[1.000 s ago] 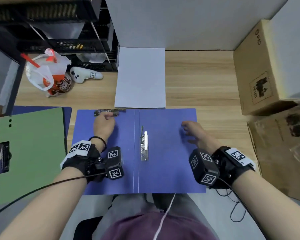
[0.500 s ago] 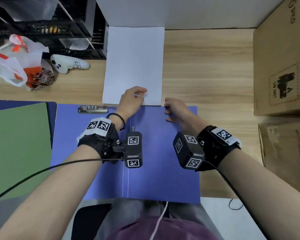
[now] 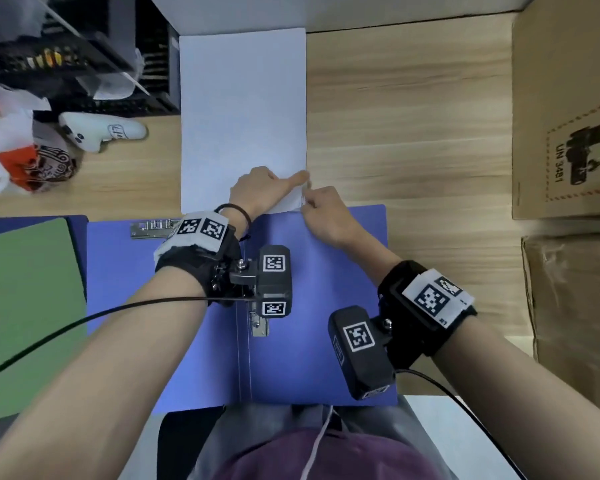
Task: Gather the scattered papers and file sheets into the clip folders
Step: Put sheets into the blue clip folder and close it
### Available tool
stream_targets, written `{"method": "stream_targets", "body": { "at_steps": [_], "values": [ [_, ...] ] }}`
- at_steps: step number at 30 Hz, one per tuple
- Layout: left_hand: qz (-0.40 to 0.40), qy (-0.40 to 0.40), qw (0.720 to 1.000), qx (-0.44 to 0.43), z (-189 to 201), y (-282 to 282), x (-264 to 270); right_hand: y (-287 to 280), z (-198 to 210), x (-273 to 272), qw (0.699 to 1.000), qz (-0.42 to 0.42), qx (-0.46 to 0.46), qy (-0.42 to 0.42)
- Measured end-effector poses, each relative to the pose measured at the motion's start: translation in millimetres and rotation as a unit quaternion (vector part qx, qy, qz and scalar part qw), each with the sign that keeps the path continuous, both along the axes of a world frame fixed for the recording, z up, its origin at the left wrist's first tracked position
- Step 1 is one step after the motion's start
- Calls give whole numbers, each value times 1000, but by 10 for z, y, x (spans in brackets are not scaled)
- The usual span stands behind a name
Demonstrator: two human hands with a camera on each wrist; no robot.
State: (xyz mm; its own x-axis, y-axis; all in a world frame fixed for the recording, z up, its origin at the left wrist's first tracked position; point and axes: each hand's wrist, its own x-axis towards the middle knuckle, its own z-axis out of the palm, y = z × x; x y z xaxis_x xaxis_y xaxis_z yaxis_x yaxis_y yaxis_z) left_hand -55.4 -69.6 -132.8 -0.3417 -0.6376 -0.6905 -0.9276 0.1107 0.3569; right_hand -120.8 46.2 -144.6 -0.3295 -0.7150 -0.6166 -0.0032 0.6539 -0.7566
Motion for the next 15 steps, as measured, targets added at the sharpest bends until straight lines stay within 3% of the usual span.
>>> {"method": "stream_targets", "body": {
  "at_steps": [3,9,15],
  "values": [
    [-8,-18,1000,-4,-9,-52,-83,-36,1,-30,999,40,-12,9],
    [11,26,998,51,-65,-145,-30,-27,101,-115,998,33,8,-60],
    [95,64,989,90,-80,-148,54,24,26,-179,985,-67,24,-156]
  ]
}}
